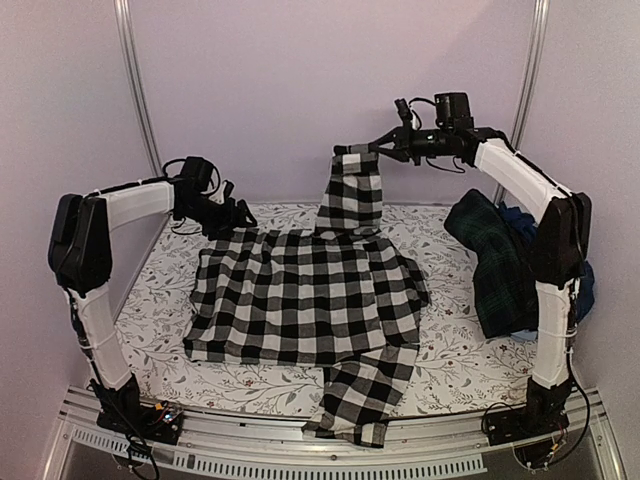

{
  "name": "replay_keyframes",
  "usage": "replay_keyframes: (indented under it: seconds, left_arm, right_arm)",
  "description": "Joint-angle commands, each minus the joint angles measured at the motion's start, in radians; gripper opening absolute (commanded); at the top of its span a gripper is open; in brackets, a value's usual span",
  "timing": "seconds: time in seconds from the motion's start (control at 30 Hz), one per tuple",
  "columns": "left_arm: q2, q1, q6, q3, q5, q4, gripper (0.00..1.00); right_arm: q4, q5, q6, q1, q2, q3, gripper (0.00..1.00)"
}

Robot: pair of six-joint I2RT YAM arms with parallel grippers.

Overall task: Fold and stack the mixed laundry pile
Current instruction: Adjust the flattened shirt at the center of the board.

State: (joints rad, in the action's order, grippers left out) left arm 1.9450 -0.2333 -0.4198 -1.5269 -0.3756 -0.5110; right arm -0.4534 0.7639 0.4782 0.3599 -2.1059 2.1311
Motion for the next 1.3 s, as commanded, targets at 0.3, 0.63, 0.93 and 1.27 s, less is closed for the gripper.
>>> replay_keyframes:
  seconds: [0.3,0.63,0.93,1.27]
  left_arm:
    - [-0.085,0.051,-0.002,0.055,0.051,0.031,0.91]
    - [-0.113,0.015,0.077,0.172,-0.033,0.027,0.83]
    - [-0.096,-0.008,0.005,0.335,-0.010,0.012,0.65]
    - [0.179,0.029,0.008,0.125,0.046,-0.004,0.48]
  right_arm:
    - [0.369,0.028,0.282,-0.073,-0.349,0.122,0.99]
    - [-0.080,-0.124,-0.106,-0.011,-0.020,-0.341,0.90]
    - [-0.064,-0.113,-0.090,0.097,0.013,-0.598,0.86]
    - [-0.084,-0.178,-0.103,-0.012,-0.173,-0.498,0.83]
